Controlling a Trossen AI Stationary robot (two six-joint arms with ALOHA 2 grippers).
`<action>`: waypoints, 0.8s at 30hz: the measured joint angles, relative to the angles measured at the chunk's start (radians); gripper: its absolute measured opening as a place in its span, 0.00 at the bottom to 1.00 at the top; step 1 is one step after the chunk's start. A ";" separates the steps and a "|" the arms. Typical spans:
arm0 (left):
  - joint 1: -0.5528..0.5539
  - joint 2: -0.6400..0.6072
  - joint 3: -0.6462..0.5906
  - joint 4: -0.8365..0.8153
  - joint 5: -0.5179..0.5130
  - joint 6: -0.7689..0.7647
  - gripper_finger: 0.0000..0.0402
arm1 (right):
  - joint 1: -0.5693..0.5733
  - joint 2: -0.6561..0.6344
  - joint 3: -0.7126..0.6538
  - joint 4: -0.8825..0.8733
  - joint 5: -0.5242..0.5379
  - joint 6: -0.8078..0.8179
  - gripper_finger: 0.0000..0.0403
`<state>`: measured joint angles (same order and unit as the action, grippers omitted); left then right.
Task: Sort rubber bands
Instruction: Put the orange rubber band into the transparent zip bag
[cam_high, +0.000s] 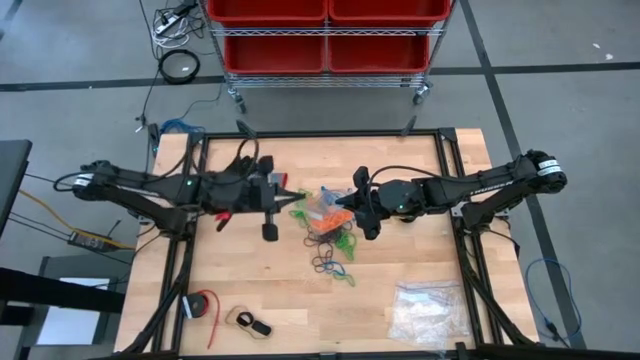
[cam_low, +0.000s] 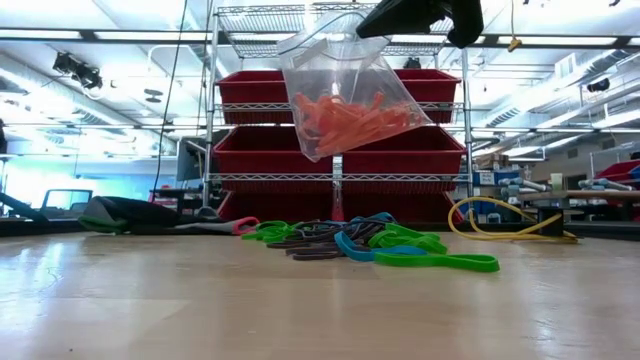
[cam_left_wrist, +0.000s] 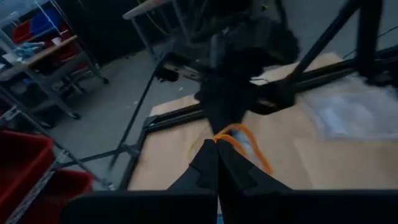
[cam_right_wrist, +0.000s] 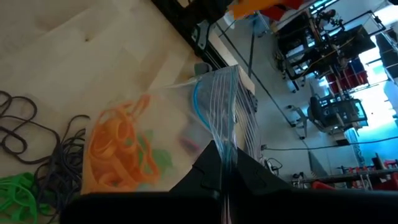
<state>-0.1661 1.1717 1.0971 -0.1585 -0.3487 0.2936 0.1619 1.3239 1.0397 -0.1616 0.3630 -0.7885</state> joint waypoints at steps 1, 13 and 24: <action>0.009 0.009 0.009 -0.006 0.000 0.015 0.00 | 0.000 0.000 0.000 0.000 0.000 0.000 0.00; 0.112 0.108 0.040 -0.045 -0.024 0.092 0.00 | 0.000 0.000 0.000 -0.008 0.000 0.002 0.00; 0.148 0.126 0.040 -0.053 -0.023 0.122 0.00 | 0.000 0.000 0.000 -0.015 0.000 0.011 0.00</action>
<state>-0.0182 1.2976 1.1370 -0.2119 -0.3715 0.4156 0.1619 1.3239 1.0397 -0.1768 0.3630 -0.7773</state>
